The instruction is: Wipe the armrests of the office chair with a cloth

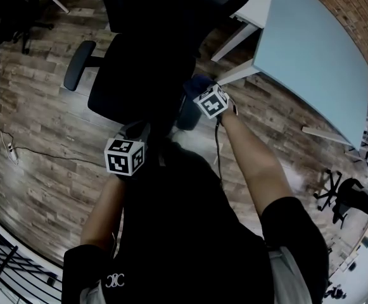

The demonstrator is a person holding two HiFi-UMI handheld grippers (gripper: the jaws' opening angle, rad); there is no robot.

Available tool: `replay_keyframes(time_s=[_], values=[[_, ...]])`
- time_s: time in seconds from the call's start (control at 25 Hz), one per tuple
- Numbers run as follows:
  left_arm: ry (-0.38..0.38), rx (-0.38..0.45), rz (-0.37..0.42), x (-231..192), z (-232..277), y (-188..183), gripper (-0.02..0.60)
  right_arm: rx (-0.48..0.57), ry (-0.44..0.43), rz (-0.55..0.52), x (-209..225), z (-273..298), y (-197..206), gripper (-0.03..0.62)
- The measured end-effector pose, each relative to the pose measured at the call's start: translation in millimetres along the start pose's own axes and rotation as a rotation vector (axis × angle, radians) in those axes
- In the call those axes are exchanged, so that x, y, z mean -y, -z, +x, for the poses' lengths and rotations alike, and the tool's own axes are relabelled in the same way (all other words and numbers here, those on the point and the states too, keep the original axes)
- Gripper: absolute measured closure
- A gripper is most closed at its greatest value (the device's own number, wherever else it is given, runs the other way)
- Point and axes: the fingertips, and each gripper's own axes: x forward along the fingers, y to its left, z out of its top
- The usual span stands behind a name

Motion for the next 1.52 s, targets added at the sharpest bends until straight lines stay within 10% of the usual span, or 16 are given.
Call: replay_keyframes(time_s=[0.36, 0.72, 1.2, 1.52], values=[[-0.007, 0.024, -0.041, -37, 2, -12, 0.577, -0.186, -0.313, -0.651, -30, 1, -49, 0.526], [-0.036, 0.032, -0.077, -86, 1, -27, 0.577, -0.393, -0.663, -0.946, -84, 27, -83, 0.528], [-0.049, -0.006, -0.197, -143, 14, -14, 0.577, -1.061, -0.855, -1.129, -62, 49, -3, 0.53], [-0.03, -0.052, -0.21, -144, 23, 12, 0.577, -1.225, -0.92, -1.115, -51, 70, 35, 0.531]])
